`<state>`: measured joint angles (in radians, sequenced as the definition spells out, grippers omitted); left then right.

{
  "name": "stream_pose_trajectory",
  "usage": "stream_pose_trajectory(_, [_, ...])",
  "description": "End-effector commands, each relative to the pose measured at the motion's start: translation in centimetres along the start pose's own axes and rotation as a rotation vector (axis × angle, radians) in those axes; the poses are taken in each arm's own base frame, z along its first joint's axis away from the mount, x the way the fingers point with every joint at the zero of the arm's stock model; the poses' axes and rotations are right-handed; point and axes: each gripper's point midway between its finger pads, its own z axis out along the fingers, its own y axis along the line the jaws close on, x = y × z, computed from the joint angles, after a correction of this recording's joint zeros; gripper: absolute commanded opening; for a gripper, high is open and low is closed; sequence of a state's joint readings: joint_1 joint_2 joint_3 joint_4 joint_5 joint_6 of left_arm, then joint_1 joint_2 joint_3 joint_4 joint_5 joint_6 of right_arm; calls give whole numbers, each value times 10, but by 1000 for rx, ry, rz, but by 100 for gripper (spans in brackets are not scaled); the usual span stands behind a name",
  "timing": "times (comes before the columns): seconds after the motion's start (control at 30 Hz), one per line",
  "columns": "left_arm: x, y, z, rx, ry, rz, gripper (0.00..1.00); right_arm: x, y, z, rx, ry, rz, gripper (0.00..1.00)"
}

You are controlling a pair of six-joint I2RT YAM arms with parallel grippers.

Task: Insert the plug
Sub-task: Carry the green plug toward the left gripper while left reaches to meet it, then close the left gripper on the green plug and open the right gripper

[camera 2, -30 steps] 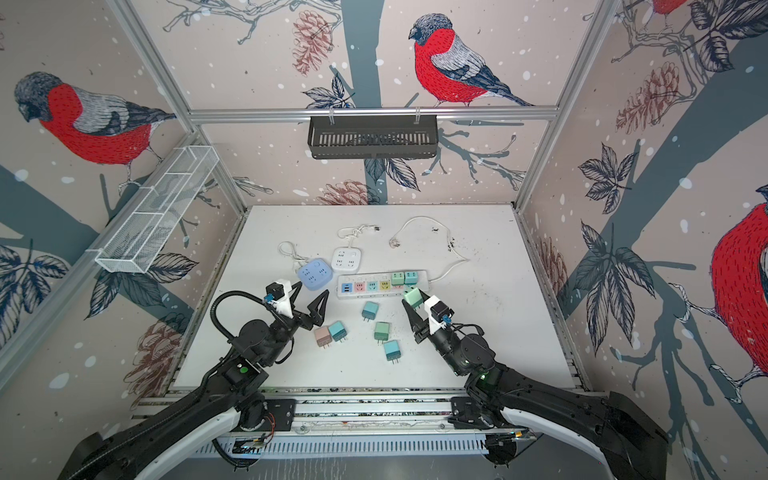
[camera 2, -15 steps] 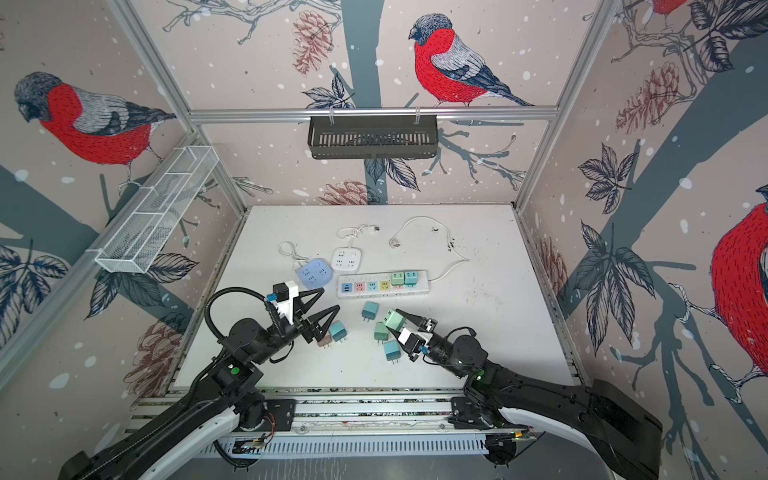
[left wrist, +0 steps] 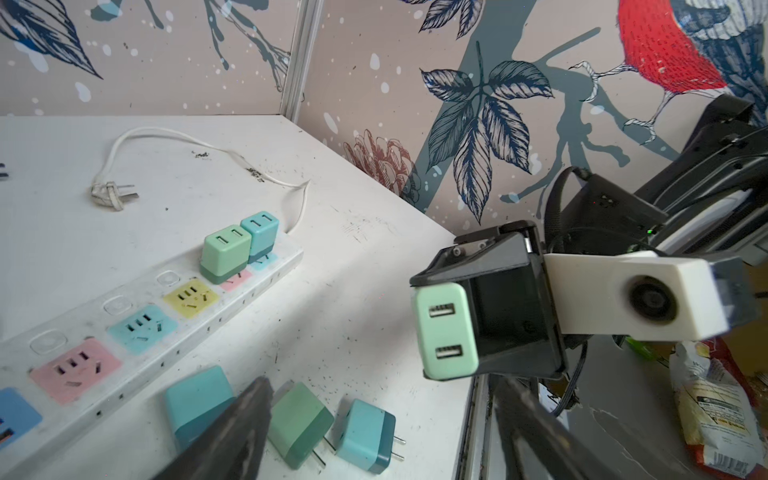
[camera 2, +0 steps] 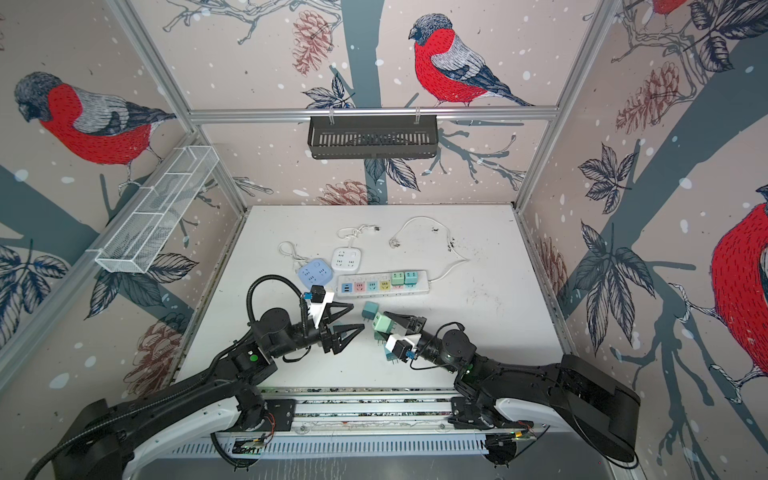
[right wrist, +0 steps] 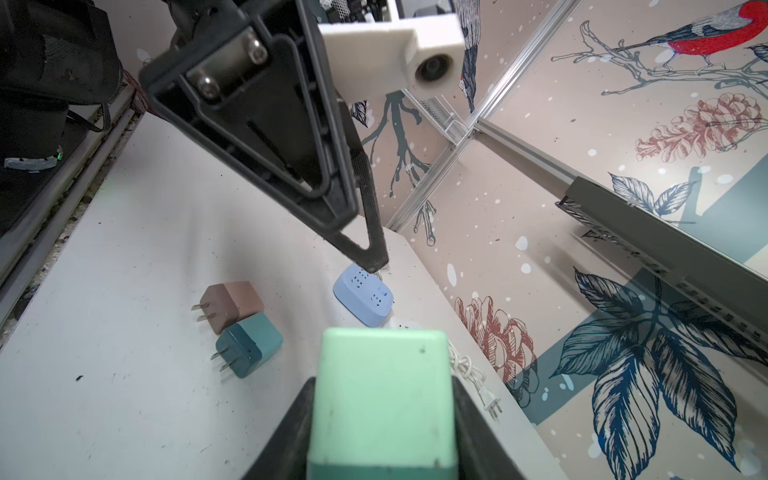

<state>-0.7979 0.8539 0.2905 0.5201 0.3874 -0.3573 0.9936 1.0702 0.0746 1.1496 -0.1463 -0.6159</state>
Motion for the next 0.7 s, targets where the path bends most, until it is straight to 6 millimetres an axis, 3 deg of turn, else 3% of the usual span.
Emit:
stream_pose_trajectory(0.0, [-12,-9,6,42,-31,28,83,-19,-8,-1,26,-80,-40,4])
stream_pose_trajectory(0.5, [-7,-30,40,113,47,42,80,-20,-6,6,27,-97,-56,4])
stream_pose_trajectory(0.67, [-7,-29,45,114,41,35,70,-23,-5,7,21,-112,-66,4])
